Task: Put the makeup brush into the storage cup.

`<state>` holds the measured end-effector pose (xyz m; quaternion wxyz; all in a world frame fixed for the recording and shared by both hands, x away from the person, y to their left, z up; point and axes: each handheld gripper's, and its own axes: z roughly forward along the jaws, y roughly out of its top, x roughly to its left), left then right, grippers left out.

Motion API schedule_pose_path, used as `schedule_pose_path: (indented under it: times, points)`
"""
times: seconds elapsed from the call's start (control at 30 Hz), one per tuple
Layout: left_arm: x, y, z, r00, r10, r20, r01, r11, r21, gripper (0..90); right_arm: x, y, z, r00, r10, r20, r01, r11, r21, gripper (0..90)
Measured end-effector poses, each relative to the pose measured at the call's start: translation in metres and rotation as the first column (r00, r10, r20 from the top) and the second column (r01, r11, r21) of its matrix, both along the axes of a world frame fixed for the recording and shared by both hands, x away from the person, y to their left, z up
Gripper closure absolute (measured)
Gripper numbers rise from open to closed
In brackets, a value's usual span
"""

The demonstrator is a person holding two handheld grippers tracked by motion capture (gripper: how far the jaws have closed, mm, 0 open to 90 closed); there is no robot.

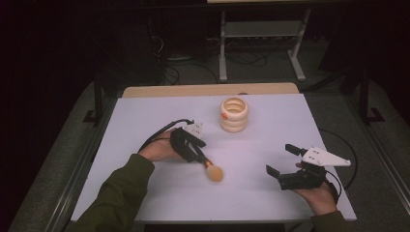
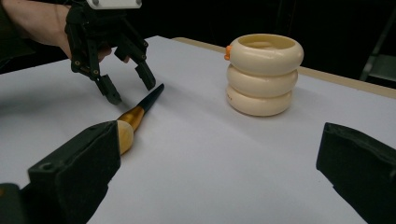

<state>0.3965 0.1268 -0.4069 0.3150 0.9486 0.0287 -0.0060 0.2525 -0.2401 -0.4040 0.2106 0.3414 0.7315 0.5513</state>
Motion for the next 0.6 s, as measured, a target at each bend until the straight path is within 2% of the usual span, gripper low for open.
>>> schedule_pose_path:
  times: [0.1,0.23,0.33,0.6]
  points:
    - [0.002,-0.002,-0.002,0.9998,-0.007,-0.016,0.007,1.0,0.001,37.9,0.0,0.0,0.0,1.0,0.0,0.001,0.0,1.0,0.003,0.0]
    - [0.004,-0.004,-0.005,0.9994,-0.022,-0.025,0.023,0.9992,0.033,37.9,0.0,-0.001,0.0,1.0,0.002,0.0,-0.002,1.0,0.003,0.0]
    - [0.004,-0.004,-0.007,0.9988,-0.021,-0.043,0.023,0.9991,0.036,37.9,0.0,-0.001,0.0,1.0,0.003,-0.003,-0.003,1.0,0.003,0.0]
    - [0.005,-0.005,-0.012,0.9977,-0.035,-0.058,0.038,0.9977,0.056,38.2,0.0,-0.001,0.0,1.0,0.007,-0.006,-0.007,1.0,0.007,0.0]
